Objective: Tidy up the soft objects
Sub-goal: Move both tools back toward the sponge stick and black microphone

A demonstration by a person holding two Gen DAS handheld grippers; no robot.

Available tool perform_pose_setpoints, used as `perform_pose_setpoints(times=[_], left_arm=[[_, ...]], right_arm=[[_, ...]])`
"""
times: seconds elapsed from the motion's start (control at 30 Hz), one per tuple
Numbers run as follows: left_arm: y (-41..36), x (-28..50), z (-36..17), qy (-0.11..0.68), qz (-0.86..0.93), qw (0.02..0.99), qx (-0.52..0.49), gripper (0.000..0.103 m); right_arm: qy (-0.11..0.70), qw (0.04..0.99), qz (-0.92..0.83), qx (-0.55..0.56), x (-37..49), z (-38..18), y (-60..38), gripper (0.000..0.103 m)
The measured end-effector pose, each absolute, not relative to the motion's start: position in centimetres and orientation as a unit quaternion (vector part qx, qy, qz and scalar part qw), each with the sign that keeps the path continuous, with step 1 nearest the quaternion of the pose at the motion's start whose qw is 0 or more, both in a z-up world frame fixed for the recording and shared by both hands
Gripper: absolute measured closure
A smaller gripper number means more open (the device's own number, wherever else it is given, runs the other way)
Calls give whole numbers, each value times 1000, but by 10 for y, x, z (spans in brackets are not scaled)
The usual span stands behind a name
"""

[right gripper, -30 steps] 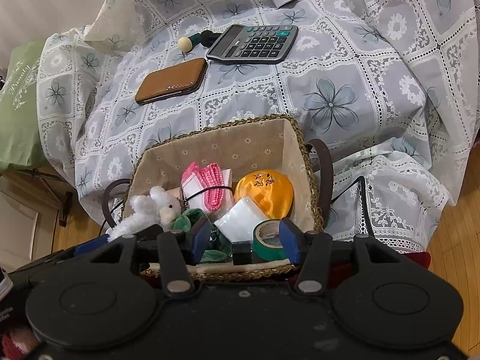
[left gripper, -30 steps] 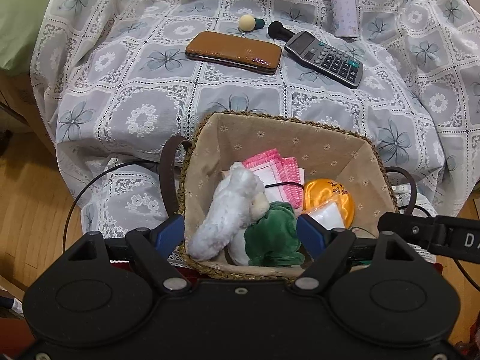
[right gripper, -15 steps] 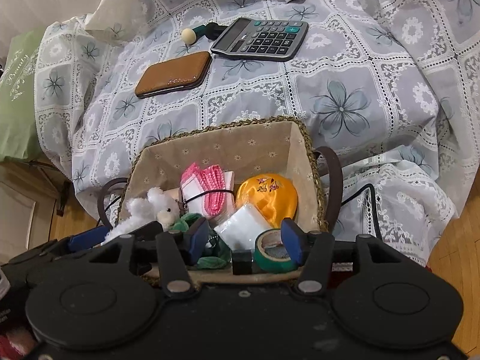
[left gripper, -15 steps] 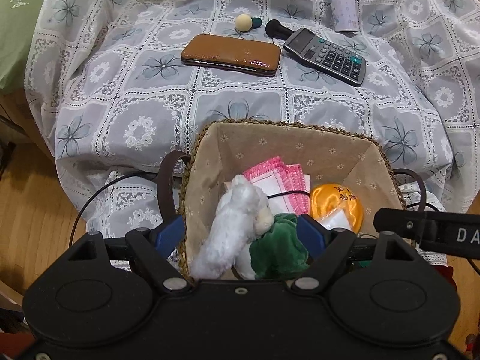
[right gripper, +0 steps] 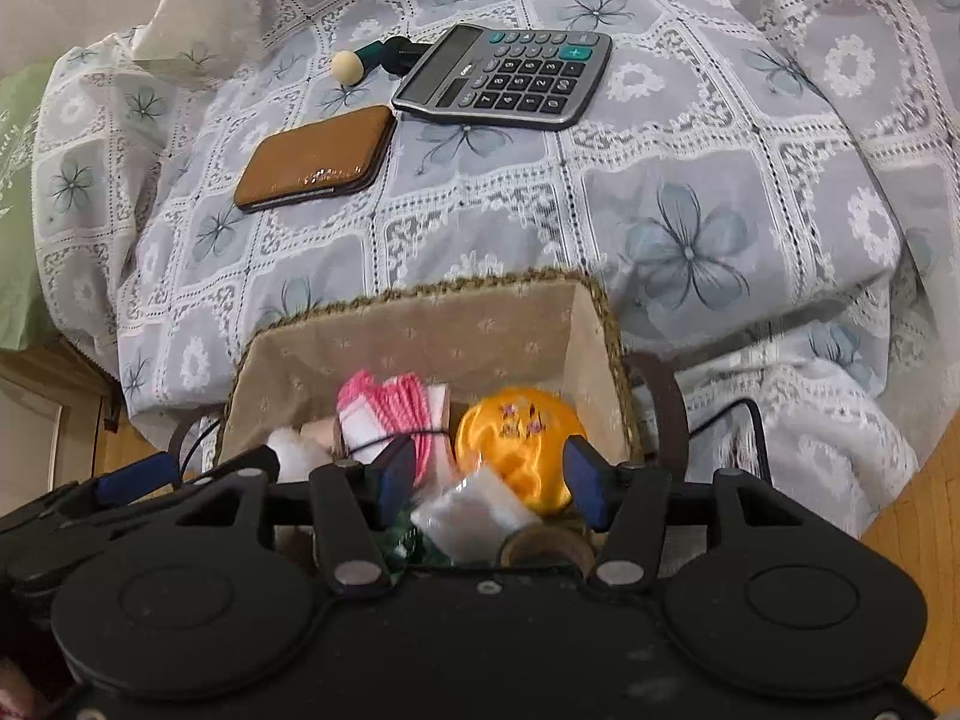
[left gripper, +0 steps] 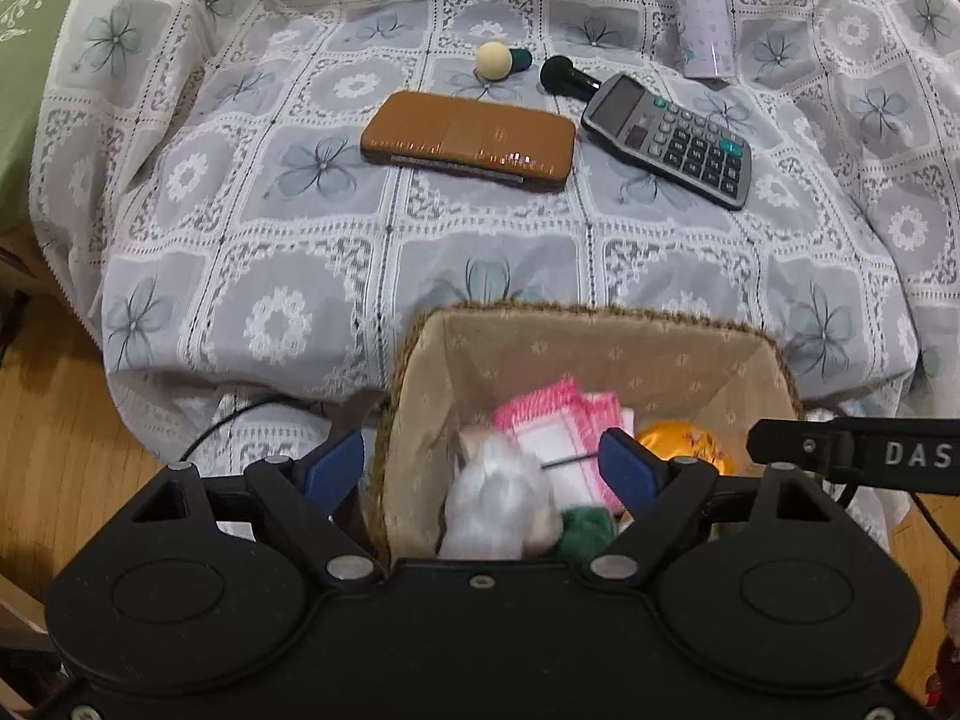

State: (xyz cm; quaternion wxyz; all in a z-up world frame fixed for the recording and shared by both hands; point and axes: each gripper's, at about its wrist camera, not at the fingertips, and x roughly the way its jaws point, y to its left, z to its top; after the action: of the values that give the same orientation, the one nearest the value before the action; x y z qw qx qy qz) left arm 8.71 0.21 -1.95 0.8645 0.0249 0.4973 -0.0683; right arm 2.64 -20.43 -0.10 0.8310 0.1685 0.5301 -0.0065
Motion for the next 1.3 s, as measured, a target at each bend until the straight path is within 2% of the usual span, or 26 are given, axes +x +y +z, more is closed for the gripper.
perform_pose_setpoints(times=[0.53, 1.0, 1.3], left_arm=[[-2, 189, -13, 485, -65, 872, 29, 21], [-12, 320, -11, 466, -45, 882, 46, 21], [-25, 391, -37, 496, -56, 864, 65, 21]], right_arm=[[513, 849, 5, 123, 150, 28, -208, 47], [491, 868, -5, 75, 280, 39, -204, 46], [488, 872, -6, 39, 342, 32, -204, 44]])
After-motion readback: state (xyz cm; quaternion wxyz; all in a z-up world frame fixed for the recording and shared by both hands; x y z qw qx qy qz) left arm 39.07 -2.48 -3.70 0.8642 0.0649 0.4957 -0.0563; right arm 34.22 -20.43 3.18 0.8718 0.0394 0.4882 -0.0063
